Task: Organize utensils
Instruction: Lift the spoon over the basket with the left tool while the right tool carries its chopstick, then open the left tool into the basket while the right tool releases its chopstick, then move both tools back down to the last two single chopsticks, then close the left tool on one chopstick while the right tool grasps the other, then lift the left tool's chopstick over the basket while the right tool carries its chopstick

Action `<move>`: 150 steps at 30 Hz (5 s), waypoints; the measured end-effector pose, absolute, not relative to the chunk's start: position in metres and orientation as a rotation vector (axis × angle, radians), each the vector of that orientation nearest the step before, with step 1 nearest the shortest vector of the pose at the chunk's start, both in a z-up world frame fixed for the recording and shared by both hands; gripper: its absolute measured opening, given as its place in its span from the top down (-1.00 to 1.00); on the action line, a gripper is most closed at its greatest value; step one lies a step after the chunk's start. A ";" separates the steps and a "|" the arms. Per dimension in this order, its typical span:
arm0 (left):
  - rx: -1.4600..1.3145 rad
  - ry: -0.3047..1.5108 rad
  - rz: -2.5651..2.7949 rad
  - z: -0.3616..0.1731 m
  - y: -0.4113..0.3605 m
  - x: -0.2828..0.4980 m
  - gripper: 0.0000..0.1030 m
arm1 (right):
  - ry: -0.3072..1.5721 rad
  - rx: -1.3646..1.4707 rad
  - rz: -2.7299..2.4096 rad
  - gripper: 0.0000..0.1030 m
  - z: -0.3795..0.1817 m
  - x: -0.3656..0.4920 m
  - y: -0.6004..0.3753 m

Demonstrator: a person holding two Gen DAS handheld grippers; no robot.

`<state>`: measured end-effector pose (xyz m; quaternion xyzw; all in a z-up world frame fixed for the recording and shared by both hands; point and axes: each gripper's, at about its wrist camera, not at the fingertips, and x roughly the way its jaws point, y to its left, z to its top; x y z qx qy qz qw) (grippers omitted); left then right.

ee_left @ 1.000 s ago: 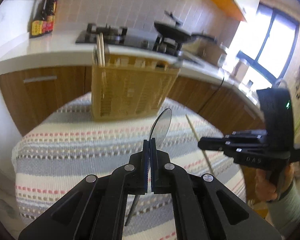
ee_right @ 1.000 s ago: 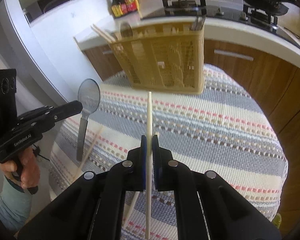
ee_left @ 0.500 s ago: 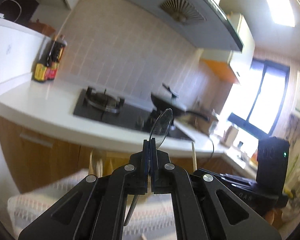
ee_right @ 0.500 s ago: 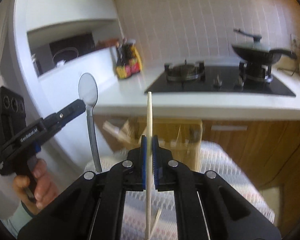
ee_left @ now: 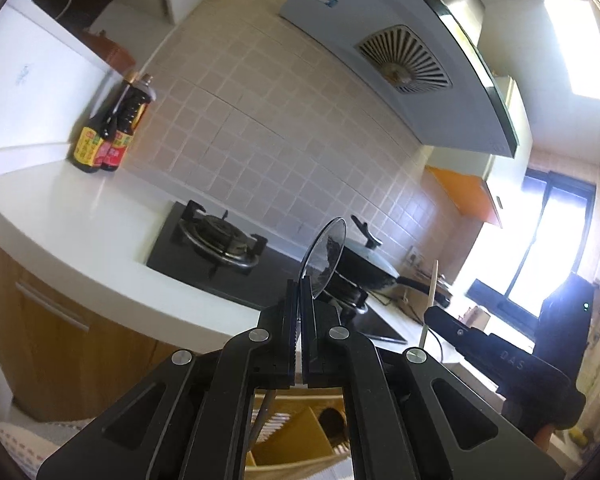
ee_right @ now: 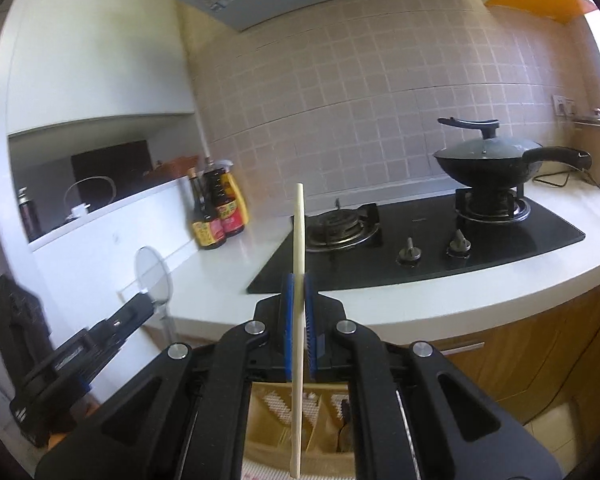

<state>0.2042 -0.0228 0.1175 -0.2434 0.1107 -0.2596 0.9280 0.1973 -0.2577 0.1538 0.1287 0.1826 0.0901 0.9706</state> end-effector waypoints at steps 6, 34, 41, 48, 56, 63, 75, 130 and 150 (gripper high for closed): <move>-0.465 0.201 -0.507 0.109 -0.026 0.208 1.00 | 0.340 0.214 0.125 0.92 0.137 0.216 -0.253; -0.448 0.315 -0.545 0.082 0.010 0.154 0.14 | 0.418 0.190 0.177 0.88 0.102 0.125 -0.239; -0.373 0.409 -0.552 0.082 0.020 0.110 -0.01 | 0.504 0.078 0.210 0.77 0.106 0.080 -0.214; -0.238 0.615 -0.548 0.056 0.018 0.086 -0.14 | 0.659 0.017 0.218 0.17 0.087 0.058 -0.186; -0.141 0.809 -0.496 0.010 0.024 0.075 -0.14 | 1.024 0.000 0.203 0.17 0.029 0.069 -0.167; -0.045 0.998 -0.498 -0.026 0.022 0.078 -0.14 | 1.247 0.075 0.241 0.17 -0.017 0.081 -0.172; 0.130 1.209 -0.461 -0.059 -0.008 0.098 0.25 | 1.397 0.120 0.231 0.52 -0.051 0.102 -0.170; 0.021 0.505 -0.583 0.131 -0.040 0.066 0.92 | 0.805 0.148 0.384 0.91 0.107 0.073 -0.223; -0.117 0.196 -0.474 0.159 -0.060 0.181 0.92 | 0.513 0.280 0.231 0.91 0.154 0.212 -0.263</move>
